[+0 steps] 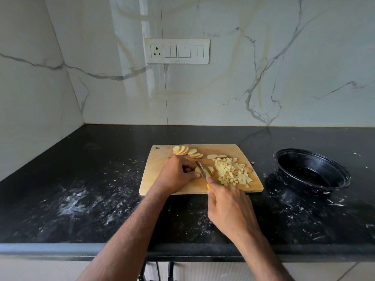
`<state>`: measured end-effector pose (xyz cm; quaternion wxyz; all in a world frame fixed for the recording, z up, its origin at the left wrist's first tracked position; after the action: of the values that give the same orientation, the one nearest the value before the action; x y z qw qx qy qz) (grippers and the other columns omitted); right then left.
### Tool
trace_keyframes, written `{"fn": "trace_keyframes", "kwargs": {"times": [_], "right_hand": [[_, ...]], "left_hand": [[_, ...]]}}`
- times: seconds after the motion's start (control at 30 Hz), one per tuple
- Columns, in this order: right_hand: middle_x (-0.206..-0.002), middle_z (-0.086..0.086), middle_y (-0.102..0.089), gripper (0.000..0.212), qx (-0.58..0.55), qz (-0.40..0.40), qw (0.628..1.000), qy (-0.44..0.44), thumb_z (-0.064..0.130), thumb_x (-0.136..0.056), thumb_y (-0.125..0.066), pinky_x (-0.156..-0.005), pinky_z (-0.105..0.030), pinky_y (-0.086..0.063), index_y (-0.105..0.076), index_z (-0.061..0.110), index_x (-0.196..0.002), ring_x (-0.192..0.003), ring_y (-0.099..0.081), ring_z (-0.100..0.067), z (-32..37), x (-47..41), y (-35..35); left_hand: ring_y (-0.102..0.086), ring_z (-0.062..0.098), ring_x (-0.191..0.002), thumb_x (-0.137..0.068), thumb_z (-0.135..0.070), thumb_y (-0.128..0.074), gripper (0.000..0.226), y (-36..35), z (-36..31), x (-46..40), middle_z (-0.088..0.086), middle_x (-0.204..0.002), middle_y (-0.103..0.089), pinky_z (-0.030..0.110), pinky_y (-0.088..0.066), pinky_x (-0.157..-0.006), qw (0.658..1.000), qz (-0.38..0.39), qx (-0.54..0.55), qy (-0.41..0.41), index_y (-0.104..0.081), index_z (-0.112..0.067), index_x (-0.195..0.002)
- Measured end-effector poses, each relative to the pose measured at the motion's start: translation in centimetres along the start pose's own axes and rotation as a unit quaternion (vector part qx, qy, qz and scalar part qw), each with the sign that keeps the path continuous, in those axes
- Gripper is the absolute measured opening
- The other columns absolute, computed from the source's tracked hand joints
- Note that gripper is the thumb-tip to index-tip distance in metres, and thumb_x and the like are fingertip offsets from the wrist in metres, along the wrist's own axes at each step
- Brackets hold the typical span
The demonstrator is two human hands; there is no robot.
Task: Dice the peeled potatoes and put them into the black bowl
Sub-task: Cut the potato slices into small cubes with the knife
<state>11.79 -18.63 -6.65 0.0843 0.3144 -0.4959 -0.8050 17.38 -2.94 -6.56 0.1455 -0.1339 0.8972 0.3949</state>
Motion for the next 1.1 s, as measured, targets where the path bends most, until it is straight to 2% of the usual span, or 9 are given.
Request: {"fn": "trace_keyframes", "kwargs": {"times": [0.1, 0.2, 0.27, 0.43, 0.57, 0.63, 0.73, 0.9, 1.1], "right_hand": [[-0.065, 0.013, -0.063, 0.042, 0.009, -0.002, 1.0, -0.001, 0.032, -0.102, -0.047, -0.047, -0.009, -0.039, -0.051, 0.025, -0.144, -0.048, -0.053, -0.004, -0.1, -0.1, -0.1], [-0.074, 0.011, -0.071, 0.04, 0.016, -0.005, 1.0, -0.003, 0.031, -0.102, -0.047, -0.049, -0.013, -0.048, -0.055, 0.026, -0.141, -0.05, -0.056, -0.005, -0.4, -0.3, -0.3], [-0.078, 0.011, -0.072, 0.038, 0.018, -0.003, 1.0, -0.009, 0.031, -0.102, -0.047, -0.049, -0.015, -0.05, -0.058, 0.026, -0.138, -0.05, -0.056, -0.004, -0.7, -0.4, -0.4], [-0.1, 0.013, -0.075, 0.029, 0.02, 0.012, 1.0, -0.015, 0.03, -0.101, -0.05, -0.042, -0.014, -0.039, -0.067, 0.023, -0.123, -0.047, -0.052, -0.006, -1.0, -0.8, -0.8], [-0.105, 0.013, -0.075, 0.028, 0.014, 0.021, 1.0, -0.017, 0.029, -0.1, -0.051, -0.04, -0.015, -0.034, -0.069, 0.021, -0.119, -0.045, -0.051, -0.006, -1.1, -1.1, -0.9], [-0.104, 0.011, -0.075, 0.027, 0.017, 0.022, 0.999, -0.016, 0.029, -0.101, -0.05, -0.039, -0.016, -0.033, -0.07, 0.02, -0.115, -0.045, -0.051, -0.007, -1.0, -1.3, -0.9], [-0.086, 0.007, -0.074, 0.03, 0.032, 0.021, 0.999, -0.014, 0.03, -0.102, -0.044, -0.04, -0.019, -0.033, -0.07, 0.018, -0.112, -0.048, -0.052, -0.01, -0.7, -1.8, -1.0], [-0.08, 0.007, -0.07, 0.028, 0.026, 0.001, 1.0, -0.01, 0.027, -0.101, -0.049, -0.05, -0.029, -0.054, -0.068, 0.02, -0.121, -0.057, -0.06, -0.009, -0.1, -2.8, -1.0], [-0.073, 0.008, -0.066, 0.034, 0.032, 0.005, 0.999, -0.005, 0.026, -0.1, -0.05, -0.049, -0.028, -0.053, -0.062, 0.024, -0.132, -0.054, -0.056, -0.009, -0.1, -2.0, -0.8]], "left_hand": [[-0.05, 0.012, -0.071, -0.077, -0.024, -0.086, 0.016, -0.1, -0.1, -0.1, 0.005, -0.078, -0.067, 0.044, -0.054, -0.076, 1.0, 0.008, -0.005, -0.003, -0.071, -0.019, -0.076], [-0.054, 0.017, -0.069, -0.076, -0.022, -0.086, 0.024, -0.1, 0.1, -0.1, 0.014, -0.082, -0.071, 0.045, -0.053, -0.075, 1.0, -0.003, -0.007, 0.007, -0.072, -0.003, -0.074], [-0.062, 0.027, -0.074, -0.076, -0.021, -0.086, 0.023, -0.1, 0.0, 0.0, 0.014, -0.083, -0.072, 0.044, -0.053, -0.075, 1.0, -0.009, -0.011, 0.006, -0.074, -0.001, -0.079], [-0.064, 0.03, -0.08, -0.077, -0.021, -0.086, 0.021, 0.0, -0.2, 0.0, 0.009, -0.082, -0.073, 0.041, -0.053, -0.074, 1.0, -0.01, -0.015, 0.003, -0.077, -0.003, -0.08], [-0.066, 0.024, -0.08, -0.077, -0.021, -0.086, 0.015, 0.0, -0.2, -0.1, 0.003, -0.084, -0.074, 0.04, -0.054, -0.076, 1.0, -0.006, -0.01, 0.006, -0.08, -0.009, -0.083], [-0.067, 0.02, -0.08, -0.077, -0.02, -0.086, 0.015, 0.1, -0.2, -0.1, 0.0, -0.085, -0.074, 0.038, -0.055, -0.076, 1.0, -0.005, -0.007, 0.008, -0.081, -0.011, -0.087], [-0.066, 0.013, -0.08, -0.077, -0.022, -0.087, 0.019, 0.1, -0.2, -0.2, -0.005, -0.089, -0.073, 0.033, -0.056, -0.078, 1.0, -0.004, -0.012, 0.008, -0.081, -0.014, -0.093], [-0.063, 0.007, -0.08, -0.078, -0.022, -0.086, 0.018, 0.1, -0.4, 0.0, -0.011, -0.087, -0.067, 0.013, -0.048, -0.07, 1.0, -0.01, -0.017, 0.003, -0.081, -0.014, -0.094], [-0.062, 0.011, -0.088, -0.079, -0.022, -0.082, 0.011, 0.0, -0.4, 0.3, -0.013, -0.087, -0.065, 0.02, -0.05, -0.078, 0.999, -0.024, -0.031, 0.017, -0.081, -0.018, -0.089]]}}
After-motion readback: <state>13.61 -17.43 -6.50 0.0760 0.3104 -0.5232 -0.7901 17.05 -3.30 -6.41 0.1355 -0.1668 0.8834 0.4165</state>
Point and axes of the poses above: each hand's wrist, its own x-axis away from the middle knuckle, its own y-axis out of the back of the hand, z = x × y, the point moved 10 cm from there along -x, towards the middle knuckle
